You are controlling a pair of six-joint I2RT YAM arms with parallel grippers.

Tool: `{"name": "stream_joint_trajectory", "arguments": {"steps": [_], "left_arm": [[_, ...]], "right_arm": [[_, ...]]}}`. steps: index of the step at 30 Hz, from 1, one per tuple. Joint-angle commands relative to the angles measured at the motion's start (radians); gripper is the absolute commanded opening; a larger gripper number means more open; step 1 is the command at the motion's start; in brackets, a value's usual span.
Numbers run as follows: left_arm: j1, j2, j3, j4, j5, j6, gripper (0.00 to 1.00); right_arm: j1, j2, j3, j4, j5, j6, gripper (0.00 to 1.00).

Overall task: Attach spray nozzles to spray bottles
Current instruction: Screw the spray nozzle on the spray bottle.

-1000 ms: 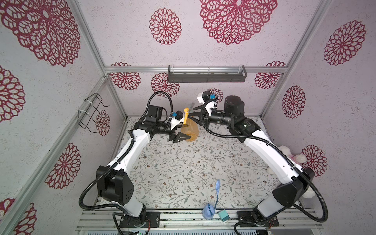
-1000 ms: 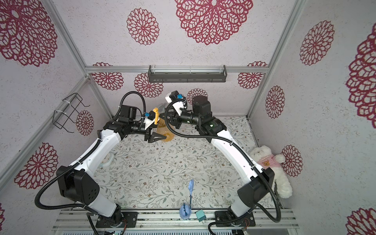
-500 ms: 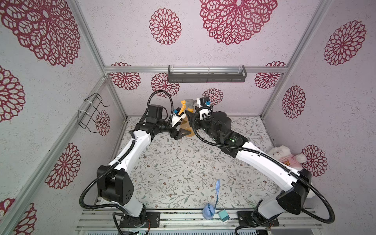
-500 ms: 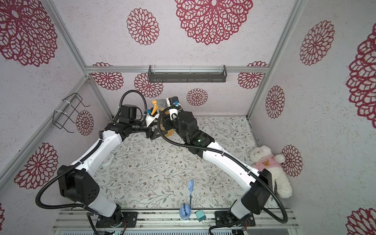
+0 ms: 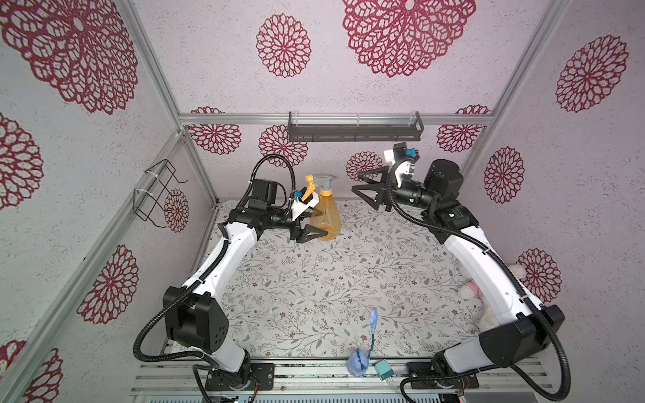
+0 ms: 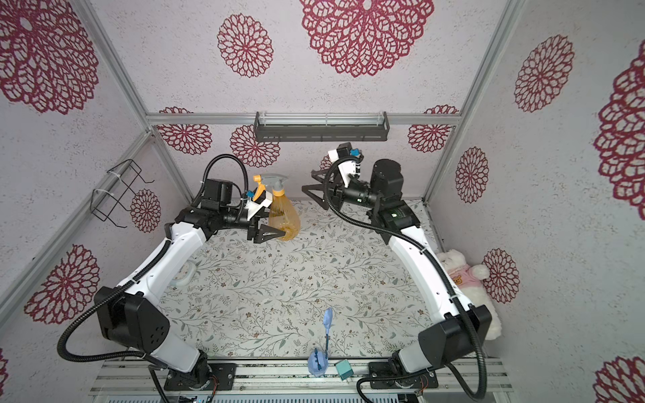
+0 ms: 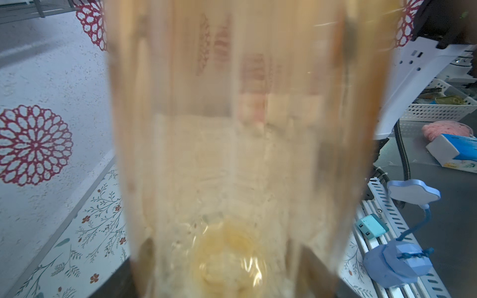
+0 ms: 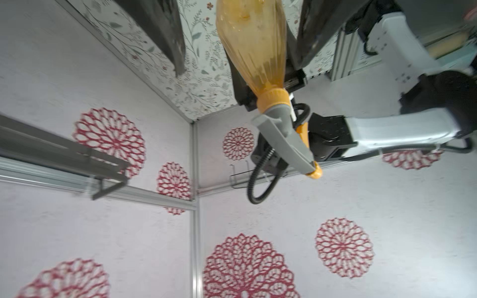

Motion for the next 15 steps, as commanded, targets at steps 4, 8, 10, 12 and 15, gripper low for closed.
{"name": "stream_joint_trajectory", "arguments": {"steps": [4, 8, 10, 12, 15], "left_arm": [[-0.004, -0.018, 0.026, -0.067, 0.047, 0.076, 0.0], [-0.005, -0.015, 0.029, -0.08, 0.057, 0.089, 0.0], [-0.009, -0.008, 0.033, -0.091, 0.059, 0.099, 0.0], [-0.012, -0.001, 0.04, -0.107, 0.059, 0.11, 0.0], [-0.015, 0.006, 0.051, -0.129, 0.063, 0.124, 0.0]], "right_arm": [[0.078, 0.104, 0.143, -0.083, -0.204, -0.065, 0.66], [0.094, 0.13, 0.173, -0.088, -0.19, -0.068, 0.66], [0.102, 0.138, 0.183, -0.076, -0.19, -0.059, 0.66], [0.107, 0.146, 0.195, -0.075, -0.194, -0.054, 0.64], [0.117, 0.154, 0.206, -0.076, -0.201, -0.054, 0.61]]}}
